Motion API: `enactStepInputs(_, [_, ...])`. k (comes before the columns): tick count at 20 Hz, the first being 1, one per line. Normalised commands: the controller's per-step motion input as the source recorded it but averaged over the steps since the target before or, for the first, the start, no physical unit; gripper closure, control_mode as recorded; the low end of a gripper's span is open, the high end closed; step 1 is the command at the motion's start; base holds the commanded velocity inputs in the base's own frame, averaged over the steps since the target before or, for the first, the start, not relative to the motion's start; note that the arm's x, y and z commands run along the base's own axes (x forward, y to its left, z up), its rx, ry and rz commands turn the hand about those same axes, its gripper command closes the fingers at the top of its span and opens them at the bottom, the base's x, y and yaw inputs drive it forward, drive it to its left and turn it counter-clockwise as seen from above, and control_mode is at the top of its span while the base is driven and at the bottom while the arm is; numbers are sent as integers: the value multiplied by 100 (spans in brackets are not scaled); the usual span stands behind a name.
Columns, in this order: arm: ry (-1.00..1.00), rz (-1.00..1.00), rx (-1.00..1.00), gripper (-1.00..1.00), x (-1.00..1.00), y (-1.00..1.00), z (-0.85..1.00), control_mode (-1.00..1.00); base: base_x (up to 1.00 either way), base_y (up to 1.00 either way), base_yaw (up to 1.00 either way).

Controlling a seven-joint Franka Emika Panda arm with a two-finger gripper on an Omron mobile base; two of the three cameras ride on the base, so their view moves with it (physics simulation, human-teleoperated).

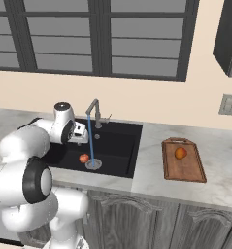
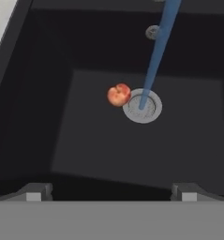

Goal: Pick the mango, peach from the sink and place them on the cutting board to airdry. Then turn off the sink faucet.

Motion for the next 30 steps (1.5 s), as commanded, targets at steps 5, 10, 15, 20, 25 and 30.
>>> enactStepInputs(5, [0, 0, 0, -100, 21, 12, -18, -100, 0, 0, 0])
enactStepInputs(10, [0, 0, 0, -100, 26, 4, -21, -100, 0, 0, 0])
enactStepInputs(15, [0, 0, 0, -100, 27, 0, -20, -100, 0, 0, 0])
enactStepInputs(20, [0, 0, 0, -100, 34, 0, -21, -100, 0, 0, 0])
enactStepInputs(25, [0, 0, 0, -100, 31, 0, -22, -100, 0, 0, 0])
enactStepInputs(30, [0, 0, 0, -100, 29, 0, -24, -100, 0, 0, 0])
